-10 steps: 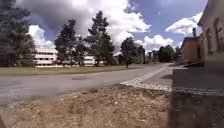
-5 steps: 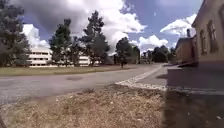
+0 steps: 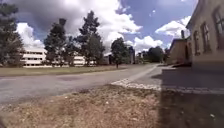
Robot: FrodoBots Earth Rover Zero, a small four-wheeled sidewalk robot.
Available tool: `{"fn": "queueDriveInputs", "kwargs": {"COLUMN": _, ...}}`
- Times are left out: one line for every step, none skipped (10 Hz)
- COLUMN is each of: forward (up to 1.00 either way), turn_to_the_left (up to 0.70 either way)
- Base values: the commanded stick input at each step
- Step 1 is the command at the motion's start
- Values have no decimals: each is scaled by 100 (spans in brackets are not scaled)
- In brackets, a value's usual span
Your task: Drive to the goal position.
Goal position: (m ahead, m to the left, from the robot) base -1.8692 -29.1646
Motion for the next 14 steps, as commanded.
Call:
{"fn": "queueDriveInputs", "kwargs": {"forward": 0, "turn_to_the_left": -85}}
{"fn": "queueDriveInputs", "kwargs": {"forward": 0, "turn_to_the_left": -85}}
{"fn": "queueDriveInputs", "kwargs": {"forward": 0, "turn_to_the_left": -85}}
{"fn": "queueDriveInputs", "kwargs": {"forward": 0, "turn_to_the_left": -85}}
{"fn": "queueDriveInputs", "kwargs": {"forward": 0, "turn_to_the_left": -85}}
{"fn": "queueDriveInputs", "kwargs": {"forward": 0, "turn_to_the_left": -85}}
{"fn": "queueDriveInputs", "kwargs": {"forward": 0, "turn_to_the_left": -85}}
{"fn": "queueDriveInputs", "kwargs": {"forward": 6, "turn_to_the_left": -81}}
{"fn": "queueDriveInputs", "kwargs": {"forward": 56, "turn_to_the_left": -51}}
{"fn": "queueDriveInputs", "kwargs": {"forward": 85, "turn_to_the_left": -34}}
{"fn": "queueDriveInputs", "kwargs": {"forward": 85, "turn_to_the_left": -34}}
{"fn": "queueDriveInputs", "kwargs": {"forward": 85, "turn_to_the_left": -34}}
{"fn": "queueDriveInputs", "kwargs": {"forward": 85, "turn_to_the_left": -34}}
{"fn": "queueDriveInputs", "kwargs": {"forward": 85, "turn_to_the_left": -34}}
